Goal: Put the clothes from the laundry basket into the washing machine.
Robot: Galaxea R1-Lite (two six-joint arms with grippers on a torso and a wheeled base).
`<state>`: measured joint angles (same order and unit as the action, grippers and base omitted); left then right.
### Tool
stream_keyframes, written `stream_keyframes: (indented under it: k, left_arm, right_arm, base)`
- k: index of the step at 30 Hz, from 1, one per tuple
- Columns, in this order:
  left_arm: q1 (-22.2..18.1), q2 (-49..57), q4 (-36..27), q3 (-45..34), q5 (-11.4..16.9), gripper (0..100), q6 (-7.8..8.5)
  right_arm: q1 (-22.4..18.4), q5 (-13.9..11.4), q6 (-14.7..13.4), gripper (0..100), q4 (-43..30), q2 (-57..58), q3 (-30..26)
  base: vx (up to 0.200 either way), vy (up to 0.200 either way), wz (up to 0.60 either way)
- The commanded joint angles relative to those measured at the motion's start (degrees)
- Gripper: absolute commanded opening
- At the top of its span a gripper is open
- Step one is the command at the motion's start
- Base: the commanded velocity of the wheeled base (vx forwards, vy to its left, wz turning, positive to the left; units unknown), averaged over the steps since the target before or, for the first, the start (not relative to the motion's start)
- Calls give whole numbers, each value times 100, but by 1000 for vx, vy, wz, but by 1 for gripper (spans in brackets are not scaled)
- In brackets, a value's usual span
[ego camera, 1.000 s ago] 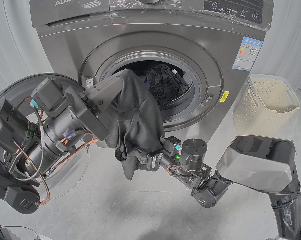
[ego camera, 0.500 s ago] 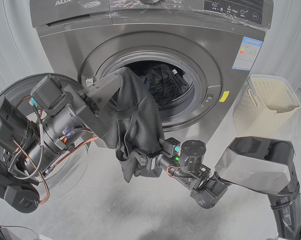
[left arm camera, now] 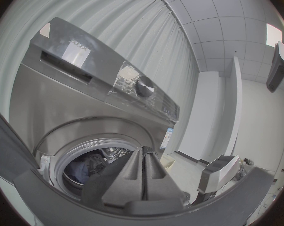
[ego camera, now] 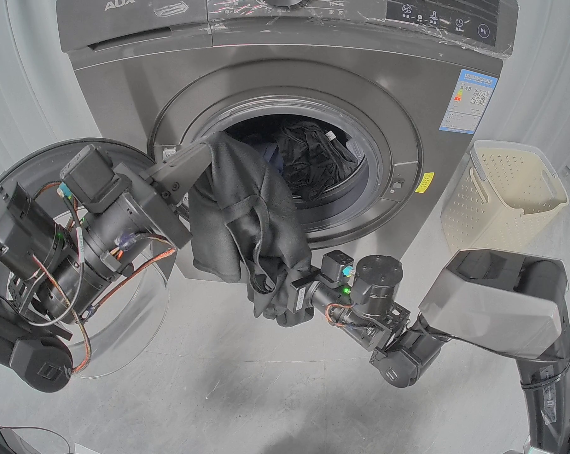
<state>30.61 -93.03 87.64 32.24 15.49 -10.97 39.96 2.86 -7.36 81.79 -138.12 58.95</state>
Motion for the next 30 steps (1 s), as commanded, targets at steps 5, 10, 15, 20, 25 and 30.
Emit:
stream_keyframes:
  k: [5, 10, 15, 20, 25, 30]
  left_arm:
    - [-345, -295, -1, -429, 77, 0, 34]
    - [-389, -638, 69, -746, 85, 0, 95]
    - [-451, -1007, 69, -772, 94, 0, 95]
    - [-459, -1473, 78, -930, 68, 0, 174]
    - [-530, -1569, 69, -1010, 77, 0, 420]
    - [-574, -1692, 69, -1036, 112, 100, 403]
  right_arm:
    - [-243, 83, -107, 0, -5, 822, -262]
    - [-226, 118, -125, 0, -40, 1288, -332]
    - [-182, 127, -134, 0, -66, 1560, -455]
    - [-164, 144, -134, 0, -14, 1622, -508]
    - [-155, 144, -134, 0, -14, 1683, -508]
    - [-234, 135, -125, 0, -31, 1692, -446]
  base:
    - [0, 0, 0]
    - [0, 0, 0]
    - [0, 0, 0]
    - [0, 0, 0]
    - [0, 0, 0]
    - [0, 0, 0]
